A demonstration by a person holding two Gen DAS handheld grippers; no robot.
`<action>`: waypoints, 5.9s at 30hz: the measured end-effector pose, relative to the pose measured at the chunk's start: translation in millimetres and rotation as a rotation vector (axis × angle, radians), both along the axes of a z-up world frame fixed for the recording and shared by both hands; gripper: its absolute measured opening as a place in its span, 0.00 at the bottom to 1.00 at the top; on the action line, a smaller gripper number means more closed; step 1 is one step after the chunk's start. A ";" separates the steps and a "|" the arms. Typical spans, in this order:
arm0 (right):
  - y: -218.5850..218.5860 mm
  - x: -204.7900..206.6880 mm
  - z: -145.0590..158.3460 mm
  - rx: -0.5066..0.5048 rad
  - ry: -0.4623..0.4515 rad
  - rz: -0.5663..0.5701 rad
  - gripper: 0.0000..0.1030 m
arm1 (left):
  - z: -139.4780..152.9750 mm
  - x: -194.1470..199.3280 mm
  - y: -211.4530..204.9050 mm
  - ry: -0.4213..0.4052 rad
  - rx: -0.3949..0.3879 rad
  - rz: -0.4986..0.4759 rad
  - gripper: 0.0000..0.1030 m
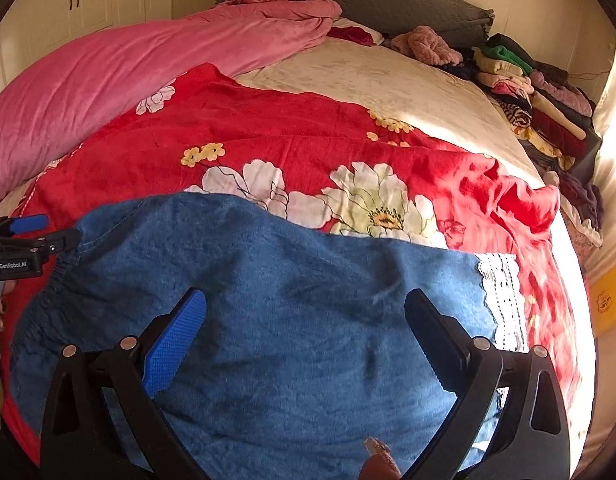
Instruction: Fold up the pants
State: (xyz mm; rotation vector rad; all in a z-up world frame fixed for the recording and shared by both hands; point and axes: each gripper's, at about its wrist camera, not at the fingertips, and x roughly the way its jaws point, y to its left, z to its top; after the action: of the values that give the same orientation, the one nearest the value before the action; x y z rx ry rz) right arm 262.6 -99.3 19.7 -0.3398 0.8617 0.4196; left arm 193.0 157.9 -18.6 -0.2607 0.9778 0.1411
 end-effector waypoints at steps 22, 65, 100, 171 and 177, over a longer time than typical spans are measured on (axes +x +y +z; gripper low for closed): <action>56.5 53.6 -30.8 -0.086 0.030 0.144 0.96 | 13.4 -9.0 -22.7 -0.128 0.124 -0.101 0.28; -38.6 -114.1 26.4 0.321 -0.034 0.203 0.09 | 64.0 -114.5 -68.3 -0.303 0.232 -0.149 0.32; -59.4 -260.8 -45.0 0.186 0.089 0.319 0.09 | 34.1 -214.2 -38.7 -0.113 0.003 -0.114 0.49; -34.6 -239.7 -55.0 0.196 0.227 0.308 0.22 | 41.0 -188.9 -97.9 -0.144 0.047 -0.213 0.45; -39.8 -238.3 -62.0 0.239 0.281 0.278 0.26 | -2.3 -177.6 -116.2 -0.033 0.120 -0.253 0.46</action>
State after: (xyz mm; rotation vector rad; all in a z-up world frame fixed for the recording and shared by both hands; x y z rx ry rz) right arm 24.2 -139.2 -42.3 -0.1805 1.0289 0.8355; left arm 15.4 41.7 -20.9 -0.0279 0.9569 -0.0352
